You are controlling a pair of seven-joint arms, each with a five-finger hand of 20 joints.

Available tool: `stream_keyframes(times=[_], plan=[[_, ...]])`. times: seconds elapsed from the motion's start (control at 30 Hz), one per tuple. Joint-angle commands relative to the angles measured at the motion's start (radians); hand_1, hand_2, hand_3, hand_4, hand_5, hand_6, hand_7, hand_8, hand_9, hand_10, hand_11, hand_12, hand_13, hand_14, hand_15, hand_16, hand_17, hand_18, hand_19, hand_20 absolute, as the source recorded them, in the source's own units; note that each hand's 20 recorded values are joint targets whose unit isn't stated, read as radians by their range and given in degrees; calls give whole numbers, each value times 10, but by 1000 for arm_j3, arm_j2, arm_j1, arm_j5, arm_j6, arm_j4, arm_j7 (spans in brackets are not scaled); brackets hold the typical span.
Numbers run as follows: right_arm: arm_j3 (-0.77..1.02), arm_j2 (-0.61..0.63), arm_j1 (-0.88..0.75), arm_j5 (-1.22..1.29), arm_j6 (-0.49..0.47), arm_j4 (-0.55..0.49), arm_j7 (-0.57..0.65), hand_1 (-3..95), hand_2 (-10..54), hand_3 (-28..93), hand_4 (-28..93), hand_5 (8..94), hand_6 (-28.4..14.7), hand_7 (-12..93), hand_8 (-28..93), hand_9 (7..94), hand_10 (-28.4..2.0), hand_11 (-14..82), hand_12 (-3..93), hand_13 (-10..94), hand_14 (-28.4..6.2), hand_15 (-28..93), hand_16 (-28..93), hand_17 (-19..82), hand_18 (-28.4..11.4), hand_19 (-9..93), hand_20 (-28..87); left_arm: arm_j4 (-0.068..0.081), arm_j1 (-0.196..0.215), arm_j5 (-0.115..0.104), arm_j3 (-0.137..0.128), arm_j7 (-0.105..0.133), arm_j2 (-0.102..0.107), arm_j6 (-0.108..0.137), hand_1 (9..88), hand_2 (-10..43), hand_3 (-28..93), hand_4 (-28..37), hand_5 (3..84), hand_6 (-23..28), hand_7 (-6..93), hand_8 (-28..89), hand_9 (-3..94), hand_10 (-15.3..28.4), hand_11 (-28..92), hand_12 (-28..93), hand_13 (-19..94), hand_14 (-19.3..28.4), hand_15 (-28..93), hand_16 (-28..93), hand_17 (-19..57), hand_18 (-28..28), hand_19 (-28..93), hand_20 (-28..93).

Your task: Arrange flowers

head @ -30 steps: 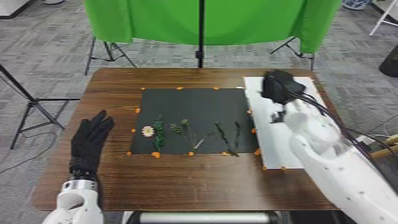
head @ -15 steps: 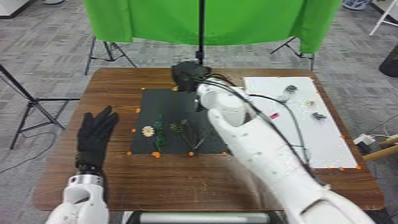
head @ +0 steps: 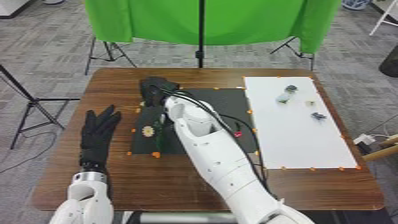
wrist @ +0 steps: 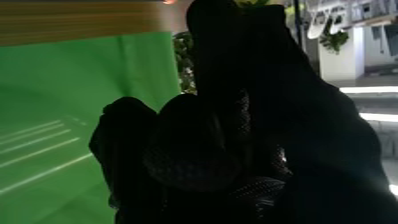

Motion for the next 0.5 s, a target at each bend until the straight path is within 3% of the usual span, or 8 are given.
stream_keyframes(times=[0.03,0.5], plan=[[73,-45,12,-398,68,52,-38,650,-95,541,-178,815,12,198,85,937,-77,106,396,918,-13,667,353,692,-106,932,671,-1,21,-10,16,1,-13,-9,158,241,529,-283,435,54,52,-65,457,121,87,102,319,118,91,-19,61,77,16,155],[153,-65,21,-543,115,107,-69,638,-95,545,-176,805,19,200,76,937,-83,111,399,913,-15,673,352,688,-108,932,673,-1,24,-3,18,1,-20,-15,150,207,556,-283,435,54,52,-63,457,122,90,108,326,125,93,-16,59,78,15,155]])
